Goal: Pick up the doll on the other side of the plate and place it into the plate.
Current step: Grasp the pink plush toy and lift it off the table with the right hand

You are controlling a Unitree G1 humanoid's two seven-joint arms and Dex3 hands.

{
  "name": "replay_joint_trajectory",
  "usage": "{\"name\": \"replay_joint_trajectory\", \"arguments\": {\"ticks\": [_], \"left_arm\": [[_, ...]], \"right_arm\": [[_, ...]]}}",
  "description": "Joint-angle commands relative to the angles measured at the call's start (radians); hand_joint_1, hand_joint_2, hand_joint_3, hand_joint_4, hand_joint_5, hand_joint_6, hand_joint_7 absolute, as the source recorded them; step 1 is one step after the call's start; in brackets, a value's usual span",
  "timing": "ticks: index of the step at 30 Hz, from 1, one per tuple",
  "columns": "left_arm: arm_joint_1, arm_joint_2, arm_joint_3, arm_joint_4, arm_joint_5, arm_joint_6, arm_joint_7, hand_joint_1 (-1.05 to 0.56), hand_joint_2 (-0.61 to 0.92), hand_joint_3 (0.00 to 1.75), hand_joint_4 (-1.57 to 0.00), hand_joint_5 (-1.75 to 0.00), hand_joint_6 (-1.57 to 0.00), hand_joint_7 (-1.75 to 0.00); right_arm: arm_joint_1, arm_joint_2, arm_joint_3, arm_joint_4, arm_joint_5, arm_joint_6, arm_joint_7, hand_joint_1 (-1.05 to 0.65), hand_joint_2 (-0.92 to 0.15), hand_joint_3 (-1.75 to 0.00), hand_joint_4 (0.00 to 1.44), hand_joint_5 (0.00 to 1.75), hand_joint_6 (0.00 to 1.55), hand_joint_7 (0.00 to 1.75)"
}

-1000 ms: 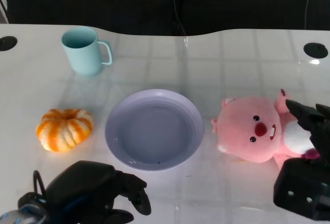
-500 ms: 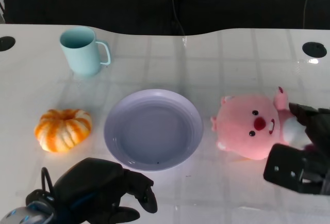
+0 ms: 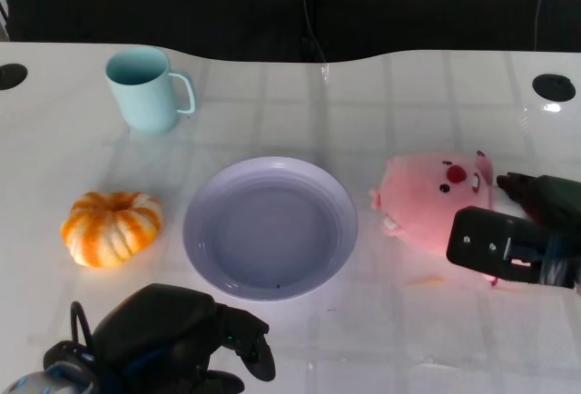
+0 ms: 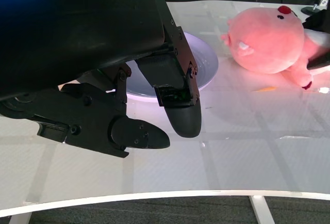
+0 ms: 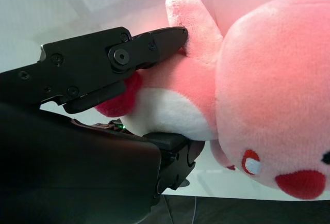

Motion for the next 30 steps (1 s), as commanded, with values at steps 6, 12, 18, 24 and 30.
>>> {"name": "replay_joint_trajectory", "arguments": {"ticks": [6, 12, 18, 24, 30], "left_arm": [[0.076, 0.017, 0.016, -0.113, 0.006, 0.022, -0.015, -0.23, 0.92, 0.20, -0.75, -1.30, -0.91, -0.53], [0.100, 0.019, 0.024, -0.188, 0.007, 0.075, -0.064, -0.24, 0.92, 0.21, -0.76, -1.29, -0.92, -0.54], [0.104, 0.015, 0.023, -0.188, 0.002, 0.080, -0.062, -0.23, 0.92, 0.22, -0.74, -1.38, -0.92, -0.58], [0.092, 0.017, 0.029, -0.196, -0.001, 0.082, -0.067, -0.23, 0.92, 0.20, -0.75, -1.32, -0.91, -0.59], [0.071, 0.008, 0.013, -0.185, 0.013, 0.096, -0.070, -0.23, 0.92, 0.22, -0.76, -1.33, -0.91, -0.60]], "right_arm": [[-0.004, 0.017, -0.029, 0.076, 0.081, -0.059, -0.127, -0.36, -0.92, -0.02, 0.91, 0.15, 0.94, 0.07], [0.004, 0.014, -0.046, 0.054, 0.124, -0.064, -0.182, -0.20, -0.92, -0.07, 0.96, 0.91, 1.21, 0.04], [0.019, 0.011, -0.040, 0.047, 0.128, -0.092, -0.227, -0.23, -0.91, -0.25, 0.80, 1.34, 1.28, 0.05], [0.046, 0.030, -0.108, -0.020, 0.199, -0.075, -0.246, -0.22, -0.79, -0.54, 0.78, 1.61, 1.11, 0.58], [0.068, 0.030, -0.142, -0.052, 0.233, -0.105, -0.294, -0.22, -0.50, -1.09, 0.81, 1.74, 0.71, 1.57]]}}
